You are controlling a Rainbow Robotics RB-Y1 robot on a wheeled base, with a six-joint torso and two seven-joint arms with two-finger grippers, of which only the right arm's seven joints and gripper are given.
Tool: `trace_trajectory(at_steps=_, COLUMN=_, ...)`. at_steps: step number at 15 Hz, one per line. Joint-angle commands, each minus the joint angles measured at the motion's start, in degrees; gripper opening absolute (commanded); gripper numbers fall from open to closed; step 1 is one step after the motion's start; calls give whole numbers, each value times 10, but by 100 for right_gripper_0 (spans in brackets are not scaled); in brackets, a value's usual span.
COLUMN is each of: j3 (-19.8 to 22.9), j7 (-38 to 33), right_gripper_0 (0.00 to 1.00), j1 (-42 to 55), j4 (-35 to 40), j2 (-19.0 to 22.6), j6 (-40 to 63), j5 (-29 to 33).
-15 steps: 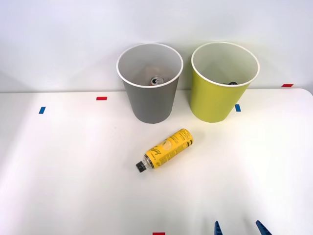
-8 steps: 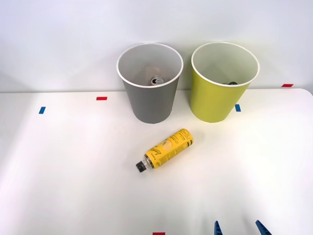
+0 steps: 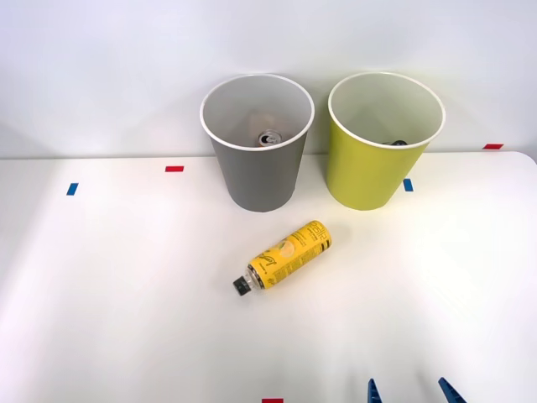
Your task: Put cans in the gray bin, plastic bottles in the light green bin
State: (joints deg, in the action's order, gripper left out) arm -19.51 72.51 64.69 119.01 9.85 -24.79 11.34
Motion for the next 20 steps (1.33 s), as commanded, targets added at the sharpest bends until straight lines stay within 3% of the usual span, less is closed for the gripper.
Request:
trace_trajectory(at_steps=1, j3=0, j7=0, right_gripper_0=100, j1=0, j4=0, j2=0, j6=0, j5=0)
trace_trajectory(at_steps=20, j3=0, j7=0, right_gripper_0=100, j1=0, j4=0, j2=0, j6=0, j5=0)
